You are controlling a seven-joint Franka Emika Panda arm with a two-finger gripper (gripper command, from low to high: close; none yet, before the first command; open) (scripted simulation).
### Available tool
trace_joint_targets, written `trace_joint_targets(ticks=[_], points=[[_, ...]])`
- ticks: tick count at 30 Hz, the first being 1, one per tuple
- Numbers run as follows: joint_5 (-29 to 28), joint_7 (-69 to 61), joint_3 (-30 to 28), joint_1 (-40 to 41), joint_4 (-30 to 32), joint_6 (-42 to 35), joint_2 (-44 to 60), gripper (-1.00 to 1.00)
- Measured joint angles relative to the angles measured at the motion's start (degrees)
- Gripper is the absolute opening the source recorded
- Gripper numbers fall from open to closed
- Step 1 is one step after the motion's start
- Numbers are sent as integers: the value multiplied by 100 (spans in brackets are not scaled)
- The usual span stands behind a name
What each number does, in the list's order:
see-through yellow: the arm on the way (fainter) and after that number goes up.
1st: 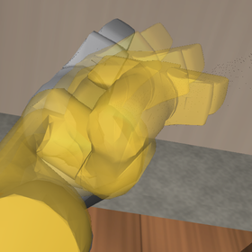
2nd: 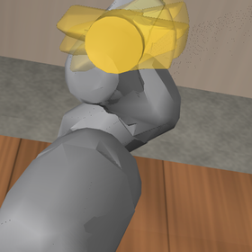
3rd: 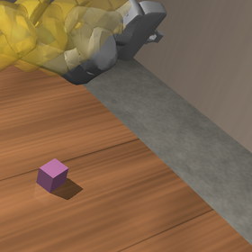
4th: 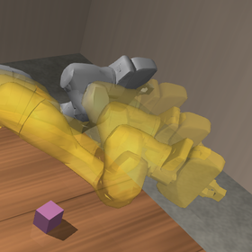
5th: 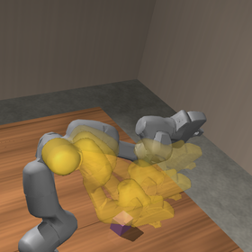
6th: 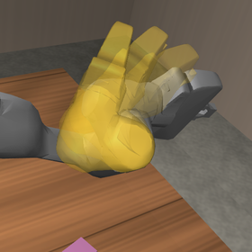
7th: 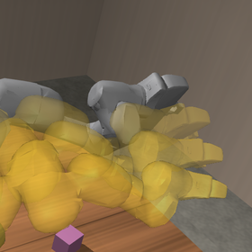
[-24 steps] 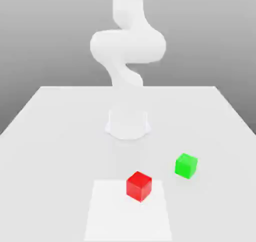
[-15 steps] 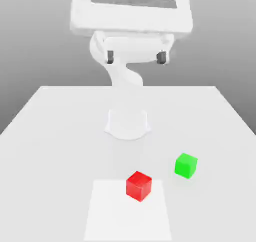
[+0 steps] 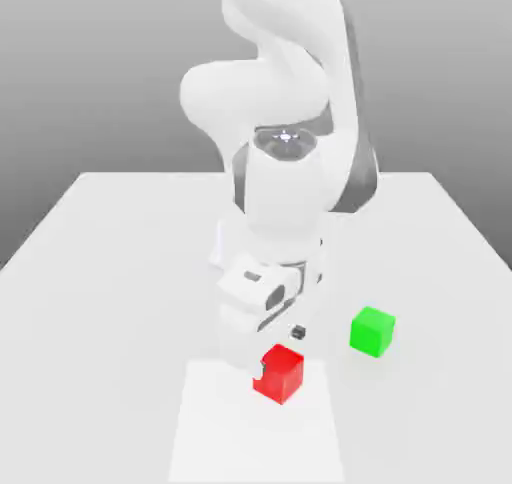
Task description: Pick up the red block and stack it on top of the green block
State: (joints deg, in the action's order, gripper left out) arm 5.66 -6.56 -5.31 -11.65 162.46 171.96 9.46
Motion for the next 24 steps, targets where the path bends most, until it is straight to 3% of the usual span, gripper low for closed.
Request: trace_joint_targets(ticks=[1, 8, 15, 24], points=[[76, -55, 125, 106, -21, 151, 177, -100], [71, -51, 161, 143, -25, 166, 206, -100], [-609, 440, -66, 97, 162, -918, -1073, -100], [-353, -1450, 681, -1795, 902, -1725, -2602, -100]])
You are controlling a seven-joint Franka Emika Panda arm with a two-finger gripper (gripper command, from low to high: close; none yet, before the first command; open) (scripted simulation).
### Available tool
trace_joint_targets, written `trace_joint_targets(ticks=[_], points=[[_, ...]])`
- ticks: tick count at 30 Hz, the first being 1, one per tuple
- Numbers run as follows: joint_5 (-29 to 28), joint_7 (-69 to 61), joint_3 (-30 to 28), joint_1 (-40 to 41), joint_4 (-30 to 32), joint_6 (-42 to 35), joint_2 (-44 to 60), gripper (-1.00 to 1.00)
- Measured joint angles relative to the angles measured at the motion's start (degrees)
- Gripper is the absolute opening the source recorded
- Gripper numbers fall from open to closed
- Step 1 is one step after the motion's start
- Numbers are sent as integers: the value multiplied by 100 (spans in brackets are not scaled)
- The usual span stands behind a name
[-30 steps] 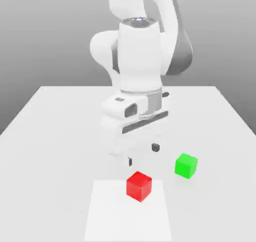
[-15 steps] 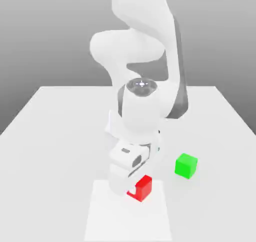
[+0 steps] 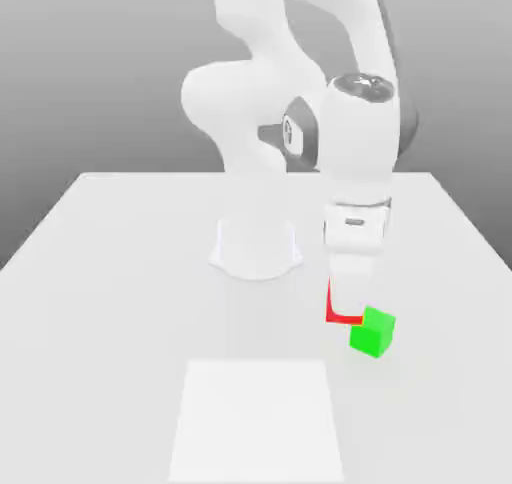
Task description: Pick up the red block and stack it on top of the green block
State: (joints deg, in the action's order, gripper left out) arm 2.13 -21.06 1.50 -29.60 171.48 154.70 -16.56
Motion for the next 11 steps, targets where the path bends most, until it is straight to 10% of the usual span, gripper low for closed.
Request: trace_joint_targets(ticks=[8, 9, 11], points=[[-72, -326, 182, -392, 68, 1316, 1238, -100], [-124, -292, 183, -371, 62, 1468, 1396, 100], [-124, -292, 183, -371, 62, 1468, 1396, 100]])
